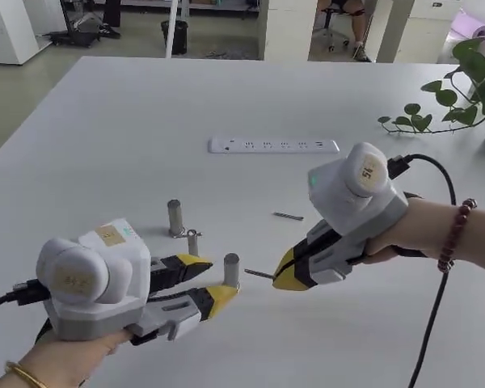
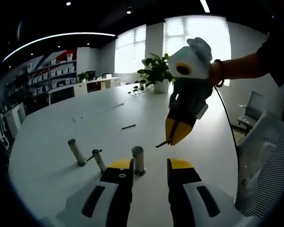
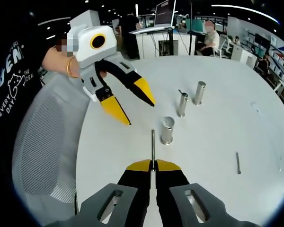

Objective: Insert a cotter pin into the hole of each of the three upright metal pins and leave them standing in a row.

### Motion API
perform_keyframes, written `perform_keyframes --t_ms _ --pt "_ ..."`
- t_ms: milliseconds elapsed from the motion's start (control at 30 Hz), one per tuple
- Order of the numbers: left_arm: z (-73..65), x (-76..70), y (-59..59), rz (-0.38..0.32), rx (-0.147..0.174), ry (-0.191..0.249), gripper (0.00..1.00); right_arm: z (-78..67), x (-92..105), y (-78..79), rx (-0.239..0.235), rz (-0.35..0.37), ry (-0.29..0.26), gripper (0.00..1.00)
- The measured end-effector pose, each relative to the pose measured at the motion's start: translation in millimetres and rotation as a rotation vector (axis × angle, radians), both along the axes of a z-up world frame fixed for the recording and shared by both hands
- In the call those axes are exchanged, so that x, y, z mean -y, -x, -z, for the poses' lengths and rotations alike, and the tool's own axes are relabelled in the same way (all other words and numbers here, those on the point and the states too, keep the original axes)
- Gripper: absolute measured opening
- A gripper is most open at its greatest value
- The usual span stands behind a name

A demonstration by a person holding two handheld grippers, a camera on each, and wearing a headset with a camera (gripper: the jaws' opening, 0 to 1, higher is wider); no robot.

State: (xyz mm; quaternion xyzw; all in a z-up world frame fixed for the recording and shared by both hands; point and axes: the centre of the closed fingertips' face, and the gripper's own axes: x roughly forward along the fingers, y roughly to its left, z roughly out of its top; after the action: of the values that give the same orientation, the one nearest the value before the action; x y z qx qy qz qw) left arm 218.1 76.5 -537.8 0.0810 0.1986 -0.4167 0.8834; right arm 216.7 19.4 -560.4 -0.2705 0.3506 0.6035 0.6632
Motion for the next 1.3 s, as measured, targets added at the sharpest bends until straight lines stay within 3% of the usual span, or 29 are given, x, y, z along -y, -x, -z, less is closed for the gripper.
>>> perform_keyframes --t_ms 100,133,167,300,633,933,1300 --pt "6.7 1.6 -3.6 -0.004 0.002 -0.035 0.27 4.1 2.0 -4.9 0.012 0.002 0.022 0.0" --pt "12.2 -1.0 -6.9 -0.003 0.021 -0.092 0.27 6.3 3.1 -6.4 0.014 -0.002 0.034 0.0" --pt "15.7 -1.2 -7.7 0.0 0.024 -0.118 0.27 7.6 4.0 -7.8 0.018 -0.003 0.04 0.0" --pt "23.2 3.6 -12.5 -0.005 0.033 -0.149 0.27 11.4 5.6 -13.2 0.028 -0.009 0.061 0.0" --pt "33.1 8.9 -26.3 -0.041 0.018 -0.154 0.23 8.4 2.6 -22.5 0.057 -0.033 0.069 0.0" --pt "36.0 9.9 -30.0 -0.059 -0.004 -0.145 0.15 10.5 1.0 -26.5 0.073 -0.065 0.089 0.0" --pt "35.1 15.2 -33.0 -0.053 -0.002 -0.137 0.14 9.2 -6.4 -28.5 0.089 -0.11 0.091 0.0"
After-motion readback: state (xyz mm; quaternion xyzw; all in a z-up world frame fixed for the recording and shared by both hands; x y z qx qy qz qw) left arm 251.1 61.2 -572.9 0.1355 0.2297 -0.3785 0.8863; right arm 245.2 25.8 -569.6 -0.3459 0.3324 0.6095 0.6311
